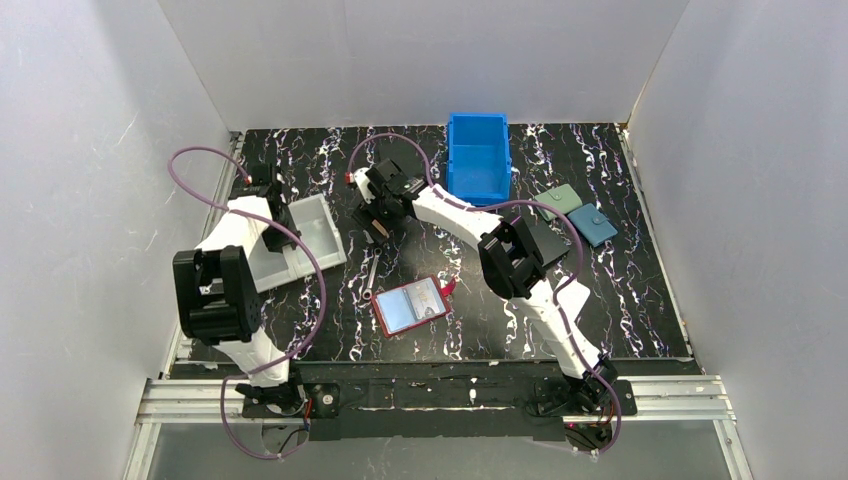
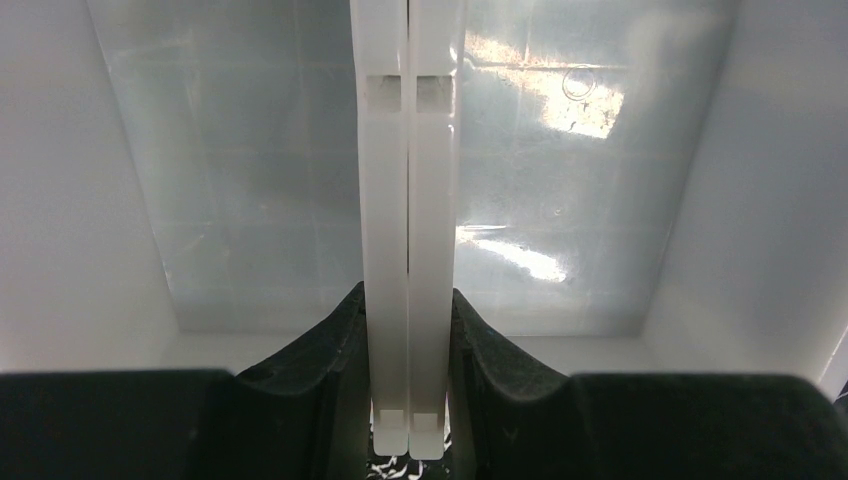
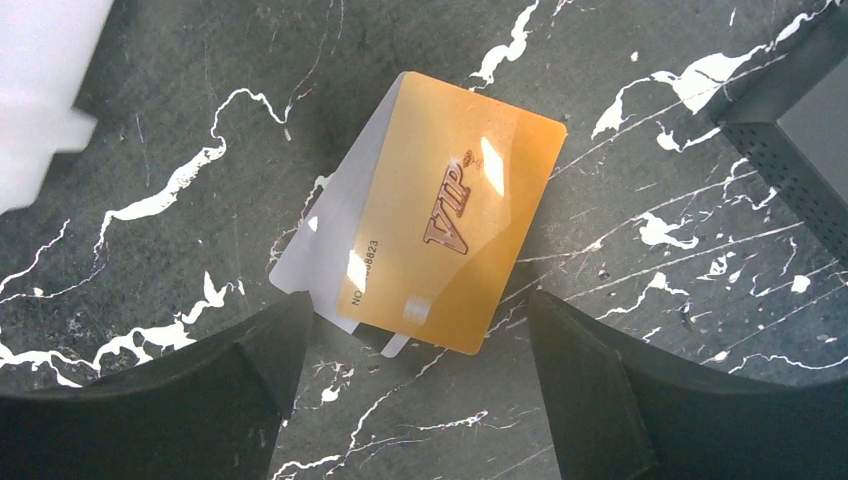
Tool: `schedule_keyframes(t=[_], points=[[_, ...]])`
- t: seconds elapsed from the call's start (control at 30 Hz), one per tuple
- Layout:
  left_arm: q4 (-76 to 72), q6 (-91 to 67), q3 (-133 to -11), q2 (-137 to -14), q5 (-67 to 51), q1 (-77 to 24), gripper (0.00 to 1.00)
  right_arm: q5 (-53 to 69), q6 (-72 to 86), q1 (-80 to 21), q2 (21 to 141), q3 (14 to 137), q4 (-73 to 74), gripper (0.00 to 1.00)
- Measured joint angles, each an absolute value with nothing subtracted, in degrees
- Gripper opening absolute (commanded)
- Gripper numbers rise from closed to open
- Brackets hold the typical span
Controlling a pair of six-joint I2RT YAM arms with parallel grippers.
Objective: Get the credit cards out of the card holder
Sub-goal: Pick up the credit card from the center of the board.
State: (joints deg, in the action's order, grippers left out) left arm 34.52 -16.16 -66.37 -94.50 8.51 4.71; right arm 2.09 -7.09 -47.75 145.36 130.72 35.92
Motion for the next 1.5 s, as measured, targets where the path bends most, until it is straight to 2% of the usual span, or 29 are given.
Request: schedule_keyframes(t=[0.3, 0.47, 0.6, 0.77, 1.0, 1.13, 1.3, 1.43, 1.5], points=[[33.47, -16.67, -74.94, -102.94, 7.68, 5.43, 0.04, 4.95, -5.96, -45.74, 144.81, 129.27, 34.04, 0.71], [34.04, -16.78, -79.44, -106.56, 7.62, 5.52, 0.24, 4.69, -6.74, -45.04, 142.74, 124.81, 30.87, 0.63], [34.46, -16.97, -80.64, -107.46, 7.11, 5.52, 0.36, 4.05, -7.75, -44.71, 140.35, 120.51, 29.06, 0.66], [35.16, -17.17, -80.64, -107.44, 5.96, 5.54, 0.4, 5.37, -7.42, -44.18, 138.91, 118.32, 28.77, 0.76], [36.03, -17.1, -80.64, -106.65, 4.16, 6.04, 0.47, 7.75, -4.38, -43.97, 139.7, 120.7, 30.74, 0.8], [35.35, -16.6, -79.15, -102.13, 1.89, 6.66, 0.58, 7.86, -3.36, -44.27, 141.84, 124.44, 31.75, 0.81], [33.41, -15.2, -72.55, -89.36, -3.73, 7.51, 0.75, 6.35, -3.25, -45.63, 143.09, 126.23, 31.68, 0.81], [31.51, -15.09, -66.22, -78.91, -8.97, 8.71, 0.98, 3.92, -4.08, -46.76, 143.37, 126.54, 31.66, 0.77], [30.0, -16.08, -62.48, -74.35, -12.1, 9.56, 0.98, 2.85, -4.75, -47.11, 143.37, 126.48, 31.68, 0.74]])
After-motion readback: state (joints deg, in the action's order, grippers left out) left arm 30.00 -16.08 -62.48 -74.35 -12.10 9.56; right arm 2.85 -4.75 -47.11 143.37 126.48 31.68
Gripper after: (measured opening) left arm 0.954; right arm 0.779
